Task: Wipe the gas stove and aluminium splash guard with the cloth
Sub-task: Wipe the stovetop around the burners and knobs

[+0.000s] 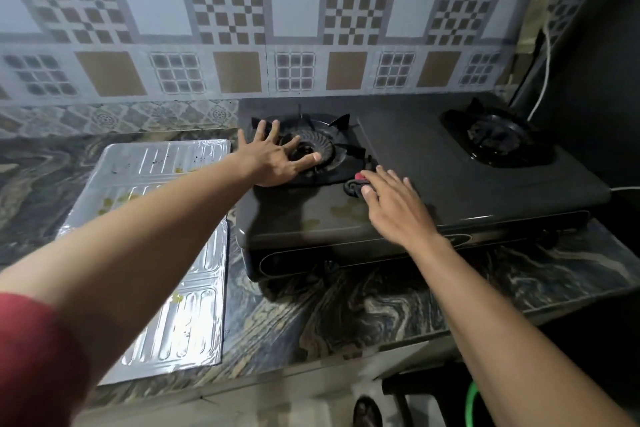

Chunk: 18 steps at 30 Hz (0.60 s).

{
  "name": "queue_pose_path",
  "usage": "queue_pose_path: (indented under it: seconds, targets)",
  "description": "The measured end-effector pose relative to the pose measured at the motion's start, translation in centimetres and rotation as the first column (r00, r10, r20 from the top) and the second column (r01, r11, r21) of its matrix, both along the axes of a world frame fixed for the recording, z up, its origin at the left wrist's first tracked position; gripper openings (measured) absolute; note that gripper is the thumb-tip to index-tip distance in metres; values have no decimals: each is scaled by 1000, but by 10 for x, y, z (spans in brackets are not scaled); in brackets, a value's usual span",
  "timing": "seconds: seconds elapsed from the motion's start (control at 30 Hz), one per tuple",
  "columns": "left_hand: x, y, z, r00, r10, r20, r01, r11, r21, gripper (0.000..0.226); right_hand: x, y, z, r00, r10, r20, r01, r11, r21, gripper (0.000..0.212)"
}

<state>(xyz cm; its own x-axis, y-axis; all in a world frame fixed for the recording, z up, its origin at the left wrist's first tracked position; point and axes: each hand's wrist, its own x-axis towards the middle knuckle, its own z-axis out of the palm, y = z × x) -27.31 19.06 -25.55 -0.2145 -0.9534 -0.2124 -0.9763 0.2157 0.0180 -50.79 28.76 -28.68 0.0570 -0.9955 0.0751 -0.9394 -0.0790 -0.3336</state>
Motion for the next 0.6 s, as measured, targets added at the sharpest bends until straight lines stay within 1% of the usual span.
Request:
queue_pose_path:
  seconds: [0.1,0.2,0.37,0.47,0.6]
  targets:
    - [0,0,0,1000,-5,-21,6,1000,17,106,25,13,-4,1000,-6,28,6,1000,-12,48]
    - [0,-2,1,1000,5,-31,-4,1000,30,102,51,27,-5,999,9,35,-7,999,-47,48]
    - [1,-6,0,999,6,-47,-4,999,48,90,93,40,-8,996,83,29,-79,991,-110,48]
    - [1,-7,2,999,17,-51,-13,997,74,90,113,42,-11,990,137,23,-132,981,-144,47]
    - [1,-8,7,998,38,-56,-30,991,128,90,133,44,-15,979,202,-14,-200,952,-231,45]
